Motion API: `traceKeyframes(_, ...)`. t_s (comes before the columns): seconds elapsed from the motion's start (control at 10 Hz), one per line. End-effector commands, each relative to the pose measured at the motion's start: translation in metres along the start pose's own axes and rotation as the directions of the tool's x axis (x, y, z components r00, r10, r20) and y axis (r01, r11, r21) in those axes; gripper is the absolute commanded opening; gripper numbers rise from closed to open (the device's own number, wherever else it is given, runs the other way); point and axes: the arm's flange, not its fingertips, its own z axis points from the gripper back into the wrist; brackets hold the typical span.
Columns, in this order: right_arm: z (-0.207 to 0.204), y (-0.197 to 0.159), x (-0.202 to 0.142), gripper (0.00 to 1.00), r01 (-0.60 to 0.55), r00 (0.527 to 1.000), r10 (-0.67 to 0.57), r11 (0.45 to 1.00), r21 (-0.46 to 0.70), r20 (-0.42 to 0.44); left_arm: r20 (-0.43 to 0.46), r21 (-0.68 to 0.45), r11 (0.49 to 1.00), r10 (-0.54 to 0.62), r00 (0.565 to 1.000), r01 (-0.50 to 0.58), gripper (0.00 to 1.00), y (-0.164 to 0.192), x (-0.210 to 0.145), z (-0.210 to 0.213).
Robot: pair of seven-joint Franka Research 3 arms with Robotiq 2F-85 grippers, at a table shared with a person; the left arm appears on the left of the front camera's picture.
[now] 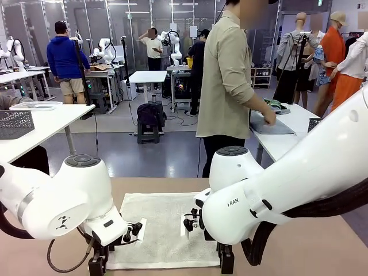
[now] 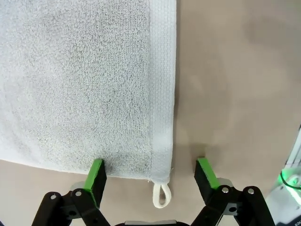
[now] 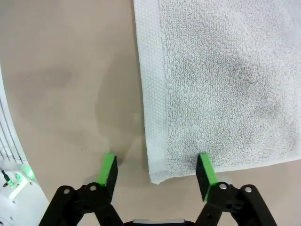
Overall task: Fold the towels and place them in the basket.
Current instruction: When a person lays out a Towel with hook on the table, fold it in half twice.
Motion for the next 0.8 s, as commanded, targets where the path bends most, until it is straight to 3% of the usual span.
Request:
traceKeyframes(0.0,-0.0044,-0.0038,0.0010,0.66,0.002,1.000,-0.002,1.000,0.005,0.005,0.004,0.043,0.999,-0.011,1.000,0.011,0.75,-0.0179,-0.0163,-0.0111)
traceKeyframes(0.1,-0.0050,-0.0044,0.0002,0.60,0.010,1.000,-0.010,1.000,0.013,0.007,0.009,0.042,0.999,-0.009,1.000,0.009,0.78,-0.0171,-0.0166,-0.0108)
traceKeyframes(0.2,-0.0054,-0.0045,-0.0006,0.46,0.014,1.000,-0.014,1.000,0.013,0.007,0.006,0.042,0.999,-0.009,1.000,0.009,0.78,-0.0166,-0.0174,-0.0107)
traceKeyframes(0.5,-0.0067,-0.0039,-0.0023,0.47,0.014,1.000,-0.014,1.000,-0.006,-0.002,0.009,0.026,1.000,-0.005,1.000,0.004,0.78,-0.0144,-0.0183,-0.0103)
traceKeyframes(0.6,-0.0072,-0.0037,-0.0030,0.43,0.014,1.000,-0.014,1.000,-0.006,-0.001,-0.002,0.030,0.999,-0.011,1.000,0.011,0.66,-0.0139,-0.0185,-0.0104)
traceKeyframes(0.7,-0.0070,-0.0036,-0.0031,0.28,0.018,1.000,-0.018,1.000,0.001,0.001,-0.002,0.029,0.999,-0.014,1.000,0.014,0.60,-0.0139,-0.0176,-0.0095)
